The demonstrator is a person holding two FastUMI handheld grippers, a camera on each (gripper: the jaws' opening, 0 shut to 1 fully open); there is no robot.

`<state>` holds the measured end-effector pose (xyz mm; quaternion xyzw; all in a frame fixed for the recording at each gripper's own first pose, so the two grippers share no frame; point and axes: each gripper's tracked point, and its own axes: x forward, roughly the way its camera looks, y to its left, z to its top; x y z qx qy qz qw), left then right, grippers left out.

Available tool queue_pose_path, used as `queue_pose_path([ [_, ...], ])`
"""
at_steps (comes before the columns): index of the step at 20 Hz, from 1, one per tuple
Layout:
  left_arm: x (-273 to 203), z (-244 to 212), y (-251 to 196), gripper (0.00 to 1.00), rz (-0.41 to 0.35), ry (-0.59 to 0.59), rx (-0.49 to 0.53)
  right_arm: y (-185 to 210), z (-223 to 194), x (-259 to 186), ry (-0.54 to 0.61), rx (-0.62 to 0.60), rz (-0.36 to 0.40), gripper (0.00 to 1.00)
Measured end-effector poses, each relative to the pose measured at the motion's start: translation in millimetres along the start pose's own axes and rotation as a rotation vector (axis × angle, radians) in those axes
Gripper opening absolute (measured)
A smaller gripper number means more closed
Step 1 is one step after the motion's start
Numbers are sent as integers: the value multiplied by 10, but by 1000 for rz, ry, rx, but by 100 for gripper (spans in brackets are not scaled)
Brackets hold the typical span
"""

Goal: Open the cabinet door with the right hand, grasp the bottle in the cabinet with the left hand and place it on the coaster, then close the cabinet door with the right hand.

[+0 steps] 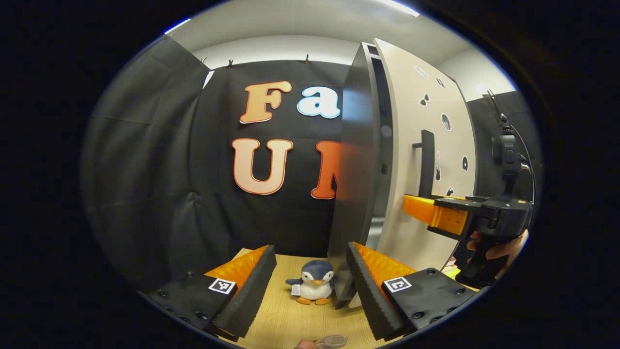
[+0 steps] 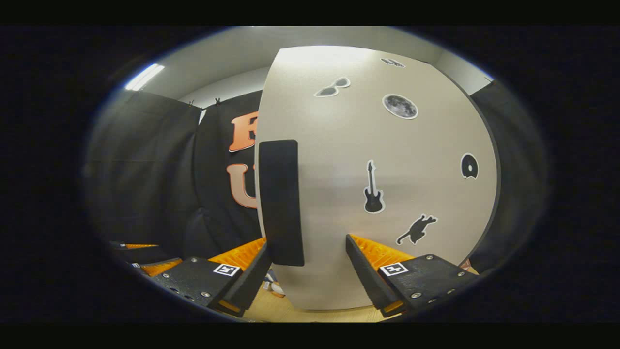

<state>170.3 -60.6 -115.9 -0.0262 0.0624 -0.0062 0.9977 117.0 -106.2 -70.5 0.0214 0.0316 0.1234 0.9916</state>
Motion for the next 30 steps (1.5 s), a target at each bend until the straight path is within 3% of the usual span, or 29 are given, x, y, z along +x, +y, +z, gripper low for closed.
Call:
queue_pose_path([
  [10, 396, -94, -67, 96, -65, 16, -29, -108, -78, 265, -10, -15, -83, 91],
  [15, 408, -123, -129, 96, -75, 21, -20, -113, -114, 258, 8, 1, -82, 91],
  [17, 350, -93, -137, 99, -66, 23, -7, -40, -166, 166, 42, 59, -48, 94],
  [21, 135, 22, -198, 99, -41, 11, 6, -154, -82, -331, 13, 86, -71, 95],
  [22, 55, 55, -228, 94, -34, 7, 7, -214, -57, -507, 11, 81, -85, 95],
  [23, -34, 94, -258, 99, -29, 3, 11, -280, -42, -685, 15, 76, -100, 95],
  [30, -695, 489, -653, 97, -47, -54, 25, -672, 141, -1914, -6, 14, -190, 94],
])
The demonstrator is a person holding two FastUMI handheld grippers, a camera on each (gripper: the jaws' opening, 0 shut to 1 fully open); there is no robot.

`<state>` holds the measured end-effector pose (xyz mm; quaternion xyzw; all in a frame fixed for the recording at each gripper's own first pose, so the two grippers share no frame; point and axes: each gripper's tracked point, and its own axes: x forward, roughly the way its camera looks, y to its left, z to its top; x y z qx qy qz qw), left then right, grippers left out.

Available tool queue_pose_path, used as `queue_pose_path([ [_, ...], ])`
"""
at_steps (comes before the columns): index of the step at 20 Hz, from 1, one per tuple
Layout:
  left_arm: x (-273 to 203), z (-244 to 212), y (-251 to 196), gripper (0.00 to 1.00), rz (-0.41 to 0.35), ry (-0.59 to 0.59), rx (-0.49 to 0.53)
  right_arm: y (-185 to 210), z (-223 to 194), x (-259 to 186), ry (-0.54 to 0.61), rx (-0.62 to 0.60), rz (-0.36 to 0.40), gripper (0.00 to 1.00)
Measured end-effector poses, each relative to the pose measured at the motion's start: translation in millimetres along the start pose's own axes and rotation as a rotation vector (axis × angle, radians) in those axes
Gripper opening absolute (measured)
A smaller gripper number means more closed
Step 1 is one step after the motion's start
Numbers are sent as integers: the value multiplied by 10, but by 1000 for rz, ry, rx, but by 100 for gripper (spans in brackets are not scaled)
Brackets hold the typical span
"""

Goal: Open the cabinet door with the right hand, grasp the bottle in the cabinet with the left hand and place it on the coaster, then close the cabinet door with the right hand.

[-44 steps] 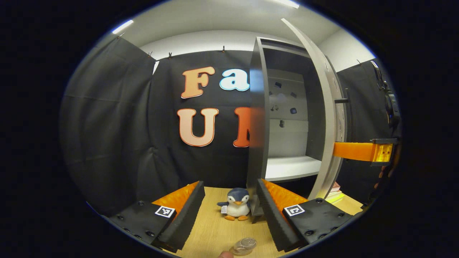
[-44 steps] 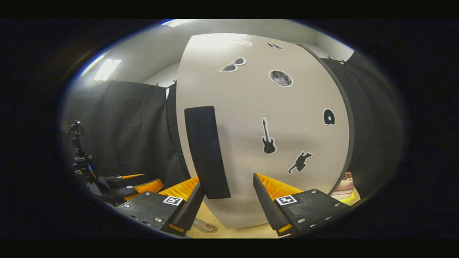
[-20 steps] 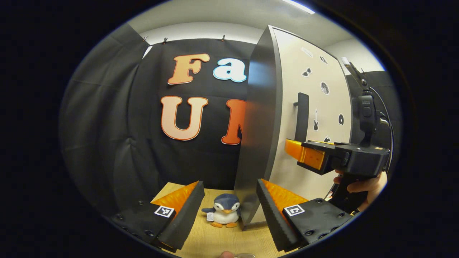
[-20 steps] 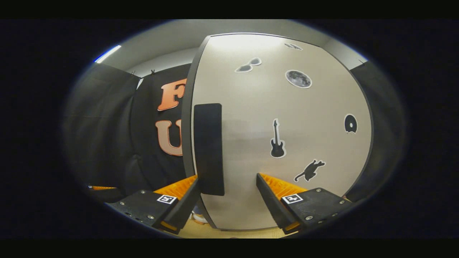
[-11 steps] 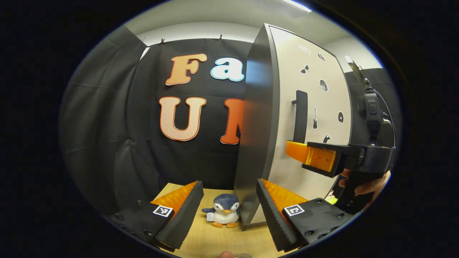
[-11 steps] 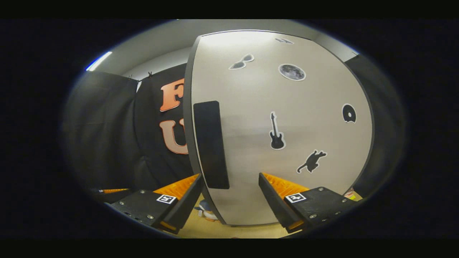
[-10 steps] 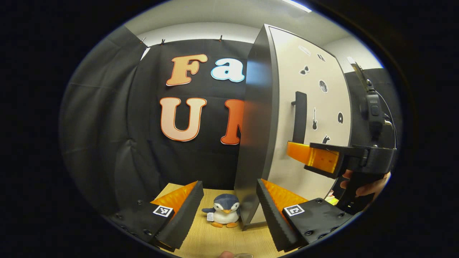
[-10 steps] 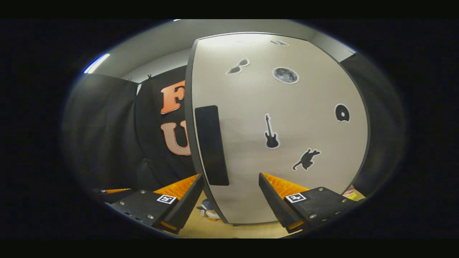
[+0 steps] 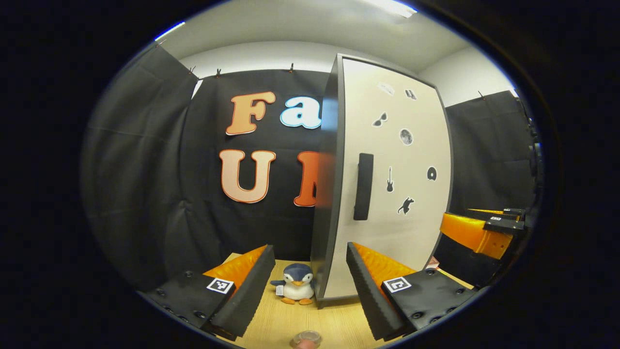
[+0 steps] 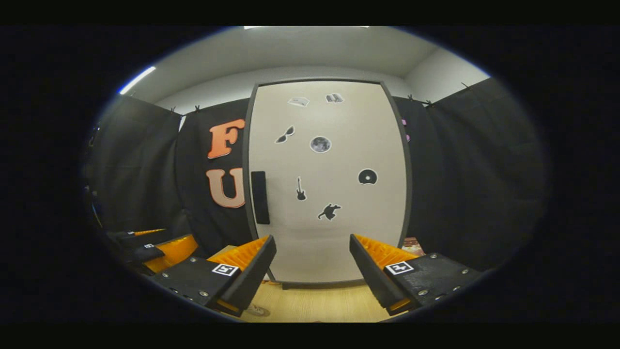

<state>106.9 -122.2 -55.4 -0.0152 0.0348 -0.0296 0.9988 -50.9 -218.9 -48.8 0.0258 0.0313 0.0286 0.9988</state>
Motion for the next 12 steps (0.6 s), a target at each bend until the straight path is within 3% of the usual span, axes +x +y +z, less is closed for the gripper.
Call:
queue_pose_path([
  [4, -356, 220, -158, 94, 0, -32, 18, -191, 48, -459, -7, -22, -30, 98],
  [6, -503, 239, -202, 96, 7, -35, 21, -229, 61, -620, -10, -32, -30, 94],
  [7, -544, 235, -237, 99, 6, -29, 24, -237, 60, -673, -7, -35, -28, 94],
  [8, -574, 230, -251, 94, 6, -26, 30, -235, 54, -702, -8, -34, -25, 94],
  [10, -642, 232, -271, 94, 14, -24, 45, -240, 52, -764, -16, -38, -20, 92],
  [12, -689, 245, -261, 99, 25, -26, 51, -243, 16, -805, -10, -38, -15, 94],
])
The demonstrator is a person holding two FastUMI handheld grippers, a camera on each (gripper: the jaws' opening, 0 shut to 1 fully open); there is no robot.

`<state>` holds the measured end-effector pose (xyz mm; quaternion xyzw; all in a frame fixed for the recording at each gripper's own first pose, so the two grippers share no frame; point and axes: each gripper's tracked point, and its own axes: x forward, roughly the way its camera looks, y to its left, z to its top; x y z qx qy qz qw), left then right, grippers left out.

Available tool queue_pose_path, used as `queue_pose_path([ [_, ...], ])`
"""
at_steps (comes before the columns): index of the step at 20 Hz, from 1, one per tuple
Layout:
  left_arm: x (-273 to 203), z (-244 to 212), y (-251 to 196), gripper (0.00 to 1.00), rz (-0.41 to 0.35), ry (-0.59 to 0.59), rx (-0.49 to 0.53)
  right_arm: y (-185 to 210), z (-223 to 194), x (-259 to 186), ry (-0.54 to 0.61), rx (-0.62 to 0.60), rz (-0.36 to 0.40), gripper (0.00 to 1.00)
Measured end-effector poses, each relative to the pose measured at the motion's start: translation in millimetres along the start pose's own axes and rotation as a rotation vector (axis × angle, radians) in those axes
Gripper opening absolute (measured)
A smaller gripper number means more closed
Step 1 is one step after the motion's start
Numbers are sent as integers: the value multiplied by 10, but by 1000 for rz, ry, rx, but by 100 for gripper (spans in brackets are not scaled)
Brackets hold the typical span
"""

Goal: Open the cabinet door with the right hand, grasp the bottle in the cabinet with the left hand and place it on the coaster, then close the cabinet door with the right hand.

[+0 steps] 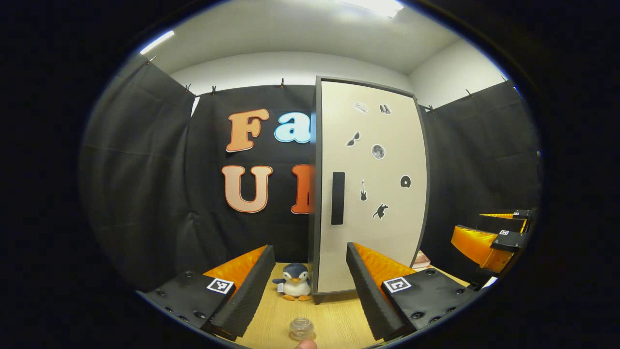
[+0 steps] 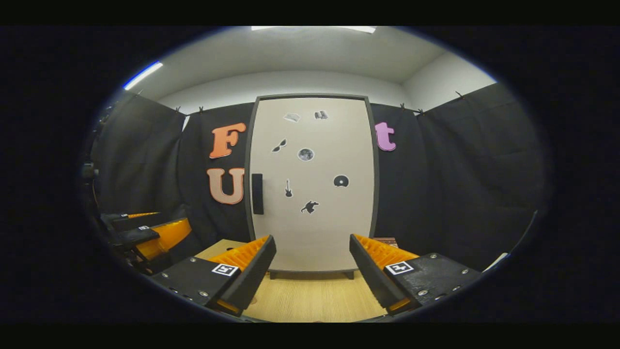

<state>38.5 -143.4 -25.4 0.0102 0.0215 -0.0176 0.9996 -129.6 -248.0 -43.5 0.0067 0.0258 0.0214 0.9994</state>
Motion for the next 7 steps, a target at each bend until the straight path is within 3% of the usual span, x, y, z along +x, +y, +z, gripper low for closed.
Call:
queue_pose_path([
  [3, -43, 6, 21, 96, 13, -2, -4, 7, 4, 13, -2, 6, 5, 92],
  [4, -42, -5, 32, 99, 20, 3, -2, 2, -5, 6, 1, 7, 5, 94],
  [7, -47, -6, 43, 94, 30, 2, -8, -10, -4, -12, 7, 0, 7, 97],
])
